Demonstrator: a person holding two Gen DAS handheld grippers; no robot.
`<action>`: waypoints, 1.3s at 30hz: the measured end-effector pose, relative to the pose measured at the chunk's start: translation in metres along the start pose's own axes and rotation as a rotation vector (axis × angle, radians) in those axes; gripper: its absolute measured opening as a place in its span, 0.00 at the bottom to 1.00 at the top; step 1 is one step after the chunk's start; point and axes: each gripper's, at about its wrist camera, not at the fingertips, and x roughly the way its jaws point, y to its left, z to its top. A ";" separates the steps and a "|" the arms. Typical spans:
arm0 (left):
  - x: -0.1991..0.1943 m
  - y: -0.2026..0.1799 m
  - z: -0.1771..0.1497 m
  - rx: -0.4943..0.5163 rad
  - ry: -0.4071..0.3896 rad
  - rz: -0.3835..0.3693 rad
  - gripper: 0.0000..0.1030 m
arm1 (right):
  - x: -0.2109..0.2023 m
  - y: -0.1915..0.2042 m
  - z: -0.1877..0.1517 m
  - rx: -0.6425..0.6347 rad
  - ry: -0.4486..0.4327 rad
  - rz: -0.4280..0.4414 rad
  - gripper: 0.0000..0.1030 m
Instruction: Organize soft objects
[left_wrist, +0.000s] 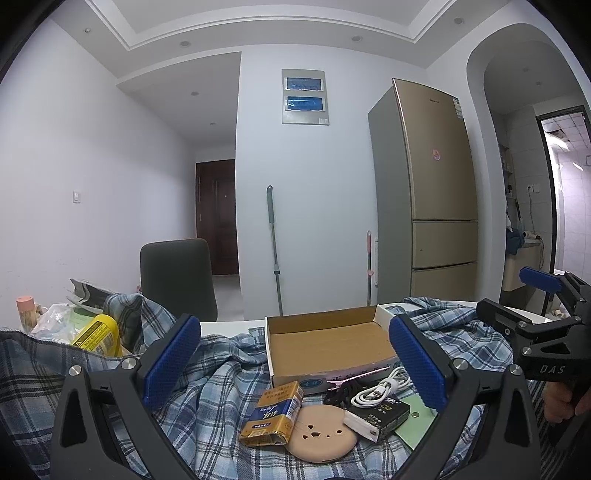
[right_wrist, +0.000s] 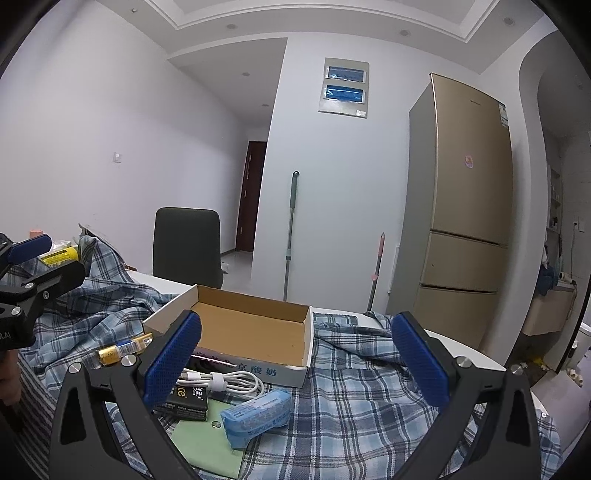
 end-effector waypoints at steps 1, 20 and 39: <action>0.000 0.000 0.000 0.000 0.000 0.001 1.00 | 0.001 0.000 0.000 0.000 0.002 0.000 1.00; 0.000 0.001 0.002 -0.001 0.004 0.009 1.00 | 0.002 0.000 0.000 0.001 0.008 0.004 1.00; 0.004 0.004 0.002 -0.006 0.035 0.014 1.00 | 0.004 -0.001 -0.001 0.005 0.015 0.007 1.00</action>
